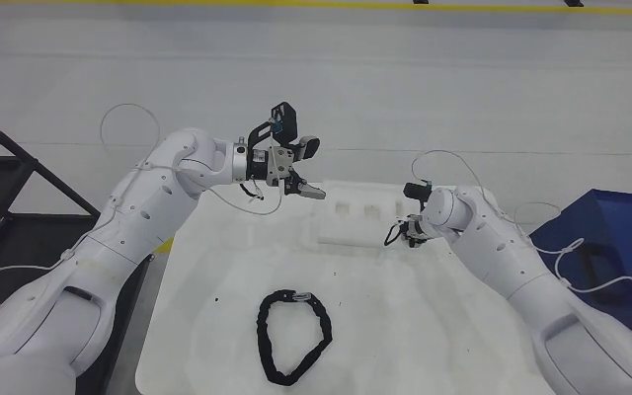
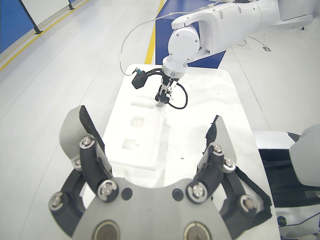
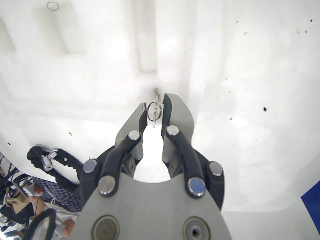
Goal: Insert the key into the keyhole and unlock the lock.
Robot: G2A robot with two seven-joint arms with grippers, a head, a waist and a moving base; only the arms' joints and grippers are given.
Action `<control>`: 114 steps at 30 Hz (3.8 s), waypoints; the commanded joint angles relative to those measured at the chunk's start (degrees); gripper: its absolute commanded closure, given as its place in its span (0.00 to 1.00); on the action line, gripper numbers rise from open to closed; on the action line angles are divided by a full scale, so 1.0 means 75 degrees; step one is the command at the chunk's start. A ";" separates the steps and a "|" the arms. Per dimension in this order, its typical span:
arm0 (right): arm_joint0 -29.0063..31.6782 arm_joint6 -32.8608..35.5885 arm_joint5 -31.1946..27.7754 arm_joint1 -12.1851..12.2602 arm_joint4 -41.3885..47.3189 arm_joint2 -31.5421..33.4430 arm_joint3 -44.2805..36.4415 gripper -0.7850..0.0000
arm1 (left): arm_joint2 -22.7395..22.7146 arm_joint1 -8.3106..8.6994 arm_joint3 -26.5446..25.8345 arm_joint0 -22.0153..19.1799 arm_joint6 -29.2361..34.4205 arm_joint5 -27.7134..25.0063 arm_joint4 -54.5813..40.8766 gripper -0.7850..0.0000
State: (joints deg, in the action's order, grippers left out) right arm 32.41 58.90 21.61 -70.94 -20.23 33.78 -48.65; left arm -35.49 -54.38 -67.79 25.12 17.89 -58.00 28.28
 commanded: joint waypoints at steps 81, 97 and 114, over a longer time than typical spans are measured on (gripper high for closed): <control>0.3920 0.1249 -0.2426 0.1744 0.1994 0.6140 -0.6985 1.00 | -0.0030 0.0181 -0.0339 0.0809 0.0854 0.0147 0.1045 0.00; 0.3920 0.1249 -0.2426 0.1744 0.1994 0.6140 -0.6985 1.00 | 0.0969 0.0607 -0.0932 0.1610 0.1075 0.0000 0.0890 0.00; 0.3920 0.1249 -0.2426 0.1744 0.1994 0.6140 -0.6985 1.00 | 0.2159 0.0974 -0.1149 0.1264 0.0427 0.0000 0.1430 0.00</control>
State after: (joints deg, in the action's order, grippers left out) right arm 61.81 68.27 3.42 -57.86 -5.28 79.83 -101.04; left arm -19.30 -47.08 -76.41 34.61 21.10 -58.00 39.00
